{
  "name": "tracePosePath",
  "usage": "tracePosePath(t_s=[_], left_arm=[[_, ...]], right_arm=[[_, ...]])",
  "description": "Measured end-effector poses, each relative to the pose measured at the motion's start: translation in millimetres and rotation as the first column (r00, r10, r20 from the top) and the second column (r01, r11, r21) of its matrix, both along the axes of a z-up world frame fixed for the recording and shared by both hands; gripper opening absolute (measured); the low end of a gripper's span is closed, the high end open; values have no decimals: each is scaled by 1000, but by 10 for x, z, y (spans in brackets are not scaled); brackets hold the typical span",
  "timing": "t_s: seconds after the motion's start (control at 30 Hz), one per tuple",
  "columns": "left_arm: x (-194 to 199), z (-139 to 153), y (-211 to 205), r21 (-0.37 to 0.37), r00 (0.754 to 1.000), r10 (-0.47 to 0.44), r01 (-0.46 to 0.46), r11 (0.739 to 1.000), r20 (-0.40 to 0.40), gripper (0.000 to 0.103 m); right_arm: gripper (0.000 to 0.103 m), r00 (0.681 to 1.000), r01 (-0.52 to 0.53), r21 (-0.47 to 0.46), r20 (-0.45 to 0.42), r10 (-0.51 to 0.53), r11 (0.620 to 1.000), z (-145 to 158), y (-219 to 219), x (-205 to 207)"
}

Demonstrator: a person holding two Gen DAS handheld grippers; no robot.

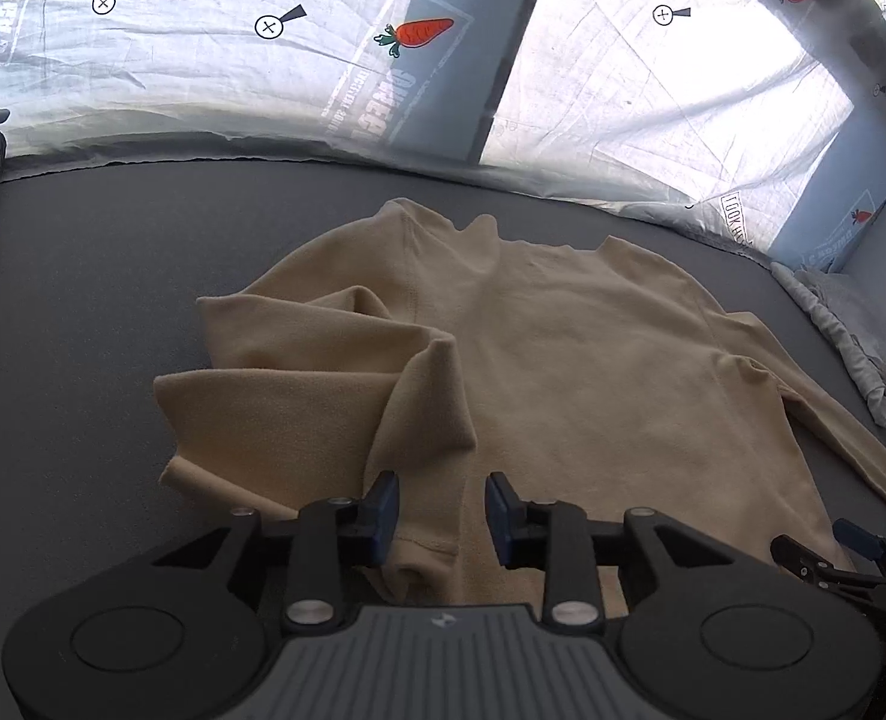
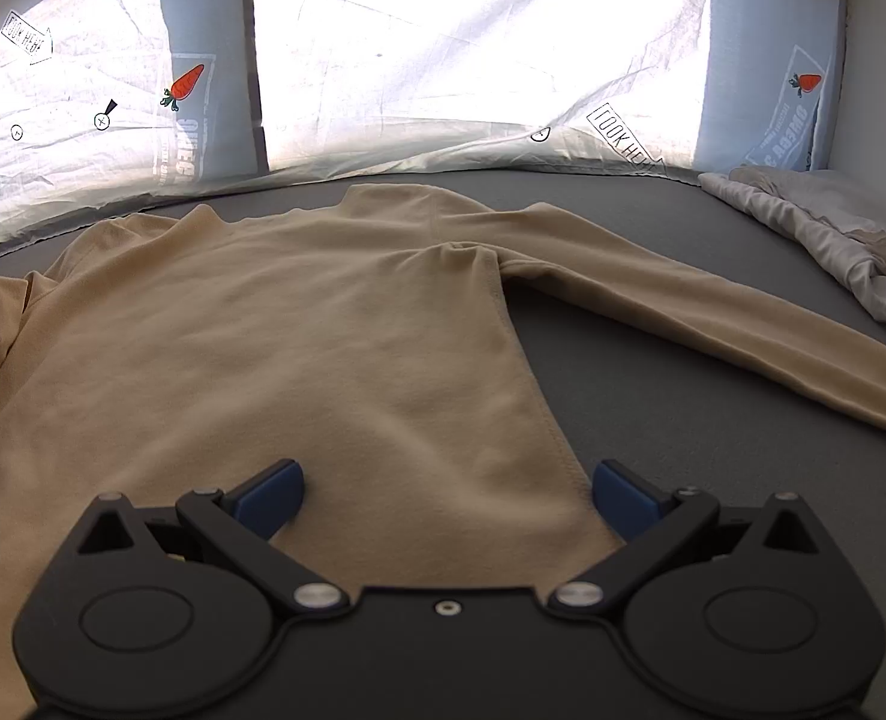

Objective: Fold clothes

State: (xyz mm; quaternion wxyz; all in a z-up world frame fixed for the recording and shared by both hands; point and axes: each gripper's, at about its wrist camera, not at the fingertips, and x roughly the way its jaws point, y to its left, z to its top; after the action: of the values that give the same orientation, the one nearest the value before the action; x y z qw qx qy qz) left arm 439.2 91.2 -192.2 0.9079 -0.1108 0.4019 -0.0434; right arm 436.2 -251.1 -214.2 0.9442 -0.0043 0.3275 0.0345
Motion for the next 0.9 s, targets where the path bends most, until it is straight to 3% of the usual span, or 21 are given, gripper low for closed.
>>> tracePosePath(t_s=[0.03, 0.17, 0.27, 0.37, 0.43, 0.57, 0.63, 0.7, 0.73, 0.77, 0.8, 0.9], left_arm=[[-53, 59, 42, -10, 1000, 14, -14, 1000, 16, 44], [-247, 254, 269, -38, 990, 121, -118, 992, 71, 47], [-308, 254, 483, -62, 964, 258, -254, 965, 71, 61], [-303, 163, 666, -78, 935, 354, -351, 933, 36, 67], [-262, 35, 742, -144, 929, 369, -367, 919, -14, 67], [-234, -78, 733, -202, 926, 376, -375, 905, -36, 67], [-206, -79, 713, -182, 926, 377, -374, 909, -20, 65], [-184, -87, 717, -172, 926, 378, -374, 911, -11, 59], [-183, -94, 739, -187, 926, 378, -374, 908, -15, 42], [-205, -89, 765, -202, 923, 384, -379, 903, -15, 18], [-228, -83, 791, -218, 921, 390, -384, 897, -15, 9], [-352, -17, 881, -239, 902, 431, -418, 876, 4, 3]], right_arm=[[103, 1000, 0, 0, 0, 0, 1000, 1, -1, 0], [103, 1000, 0, 1, -1, 0, 1000, 3, -3, 1], [103, 1000, 1, 2, -1, -1, 1000, 6, -4, 1], [103, 1000, 1, 2, -1, -1, 1000, 7, -4, 0], [103, 1000, 1, 3, -1, -1, 1000, 8, -3, 0], [103, 1000, 2, 3, -1, -2, 1000, 7, -3, 1], [103, 1000, 2, 3, -2, -2, 1000, 7, -4, 1], [103, 1000, 2, 4, -2, -2, 1000, 6, -4, 0], [103, 1000, 2, 4, -2, -2, 1000, 6, -4, 1], [103, 1000, 3, 4, -2, -3, 1000, 6, -4, 1], [103, 1000, 3, 4, -2, -3, 1000, 5, -4, 1], [103, 1000, 3, 5, -2, -3, 1000, 6, -6, -1]])
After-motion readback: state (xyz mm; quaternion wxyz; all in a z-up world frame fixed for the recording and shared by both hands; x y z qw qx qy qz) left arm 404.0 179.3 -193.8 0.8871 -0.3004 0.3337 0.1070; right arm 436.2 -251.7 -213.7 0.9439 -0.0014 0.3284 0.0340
